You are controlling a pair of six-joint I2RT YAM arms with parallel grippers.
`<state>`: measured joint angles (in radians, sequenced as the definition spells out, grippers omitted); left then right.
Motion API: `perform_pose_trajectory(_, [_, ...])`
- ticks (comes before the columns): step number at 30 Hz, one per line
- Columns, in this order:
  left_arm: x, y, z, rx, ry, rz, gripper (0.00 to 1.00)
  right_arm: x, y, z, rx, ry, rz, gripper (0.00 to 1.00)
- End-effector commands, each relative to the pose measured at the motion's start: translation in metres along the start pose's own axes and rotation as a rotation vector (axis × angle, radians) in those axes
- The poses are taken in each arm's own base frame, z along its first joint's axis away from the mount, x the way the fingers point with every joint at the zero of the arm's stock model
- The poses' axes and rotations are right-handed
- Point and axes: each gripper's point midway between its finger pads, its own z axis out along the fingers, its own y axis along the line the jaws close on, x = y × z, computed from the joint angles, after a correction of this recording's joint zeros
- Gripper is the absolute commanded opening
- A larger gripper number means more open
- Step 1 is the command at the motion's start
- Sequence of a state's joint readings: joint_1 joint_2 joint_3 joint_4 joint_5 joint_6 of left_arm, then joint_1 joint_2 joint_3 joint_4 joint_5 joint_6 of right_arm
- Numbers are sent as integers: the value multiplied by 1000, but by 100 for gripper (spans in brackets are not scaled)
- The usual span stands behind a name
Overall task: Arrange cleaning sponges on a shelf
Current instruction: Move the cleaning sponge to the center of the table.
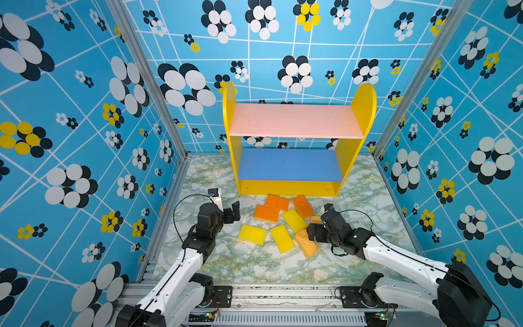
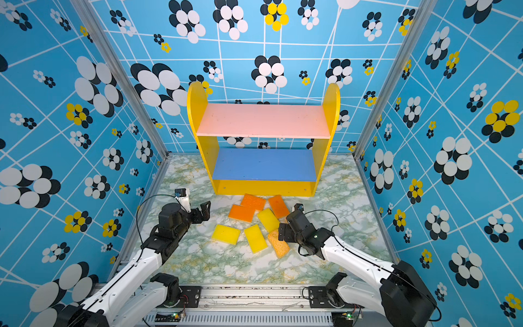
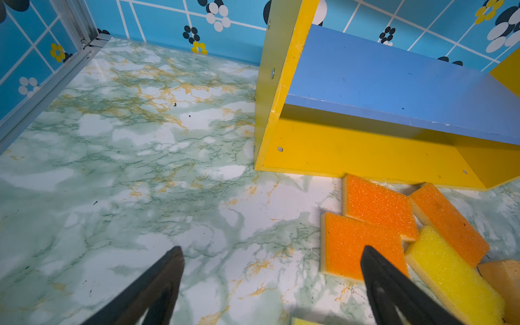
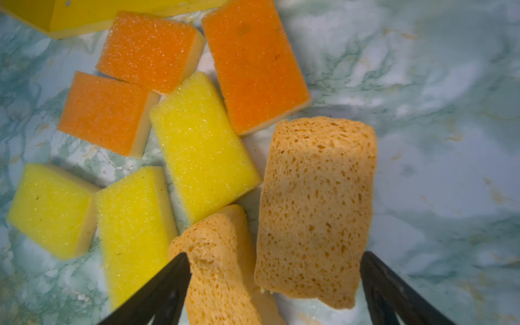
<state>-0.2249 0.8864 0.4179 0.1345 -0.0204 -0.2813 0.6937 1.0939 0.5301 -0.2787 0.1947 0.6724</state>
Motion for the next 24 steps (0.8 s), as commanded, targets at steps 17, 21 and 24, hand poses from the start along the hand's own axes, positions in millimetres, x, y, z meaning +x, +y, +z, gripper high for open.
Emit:
perform_pose_trajectory(17, [-2,-7,7,30,17,-18,99,35,-25,14,155,69,84,94])
perform_pose_trajectory(21, [0,-6,8,27,21,-19,99,33,-27,17,185,63,77,94])
perform_pose_trajectory(24, [1,-6,8,24,21,-18,99,29,-23,17,171,52,69,95])
